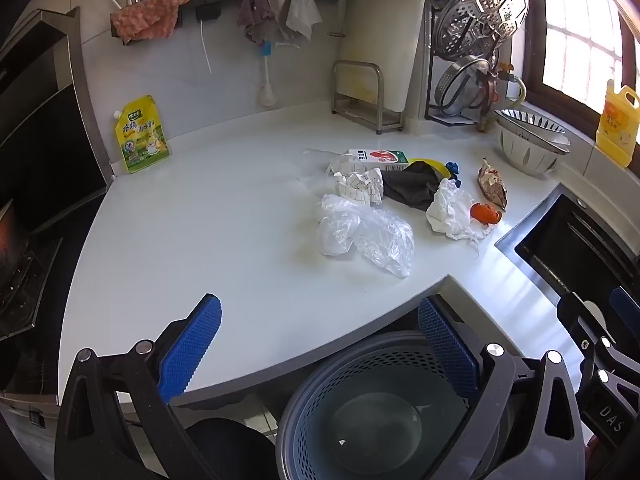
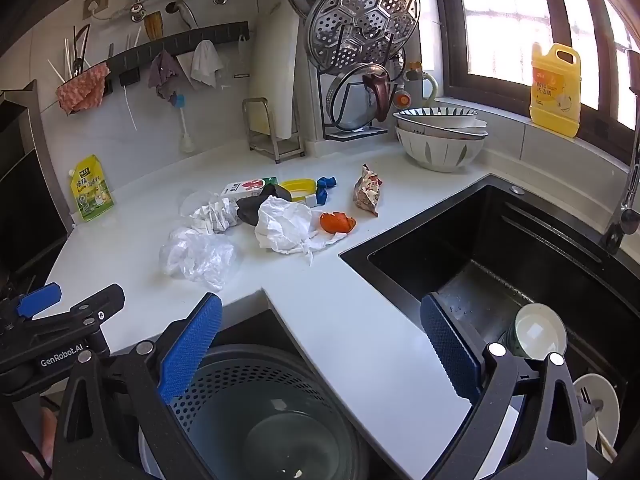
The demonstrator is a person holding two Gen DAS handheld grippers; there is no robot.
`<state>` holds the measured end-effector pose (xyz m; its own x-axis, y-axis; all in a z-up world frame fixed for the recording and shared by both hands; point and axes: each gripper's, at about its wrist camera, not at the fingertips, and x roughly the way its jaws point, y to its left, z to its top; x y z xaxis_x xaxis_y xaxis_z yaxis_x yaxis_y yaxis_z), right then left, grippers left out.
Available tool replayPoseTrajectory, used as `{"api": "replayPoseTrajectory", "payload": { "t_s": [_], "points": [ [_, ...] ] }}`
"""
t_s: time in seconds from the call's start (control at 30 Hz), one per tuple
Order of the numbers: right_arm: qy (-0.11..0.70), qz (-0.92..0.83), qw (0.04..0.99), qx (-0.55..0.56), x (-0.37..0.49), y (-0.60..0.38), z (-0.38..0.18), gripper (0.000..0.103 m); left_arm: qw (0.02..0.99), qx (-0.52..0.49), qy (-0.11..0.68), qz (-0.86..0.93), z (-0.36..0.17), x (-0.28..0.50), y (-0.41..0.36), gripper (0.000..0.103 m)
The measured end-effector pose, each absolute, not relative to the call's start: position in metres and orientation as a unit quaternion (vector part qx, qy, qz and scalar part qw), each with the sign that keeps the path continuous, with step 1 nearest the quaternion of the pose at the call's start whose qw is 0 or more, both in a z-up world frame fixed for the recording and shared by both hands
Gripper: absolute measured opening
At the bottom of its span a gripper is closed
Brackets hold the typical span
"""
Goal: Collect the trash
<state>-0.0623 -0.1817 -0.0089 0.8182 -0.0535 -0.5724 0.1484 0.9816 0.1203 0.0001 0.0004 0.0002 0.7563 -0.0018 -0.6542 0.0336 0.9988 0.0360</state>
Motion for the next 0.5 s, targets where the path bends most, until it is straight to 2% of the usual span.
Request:
{"api": "replayPoseTrajectory", "payload": {
  "t_s": [0.5],
  "points": [
    [0.291, -0.054, 0.952, 0.077, -0.0642, -0.1803, -0.0017, 0.095, 0.938, 0.021, 0.346, -0.002, 0.0039, -0.0039, 0.0060, 0.097]
  ]
}}
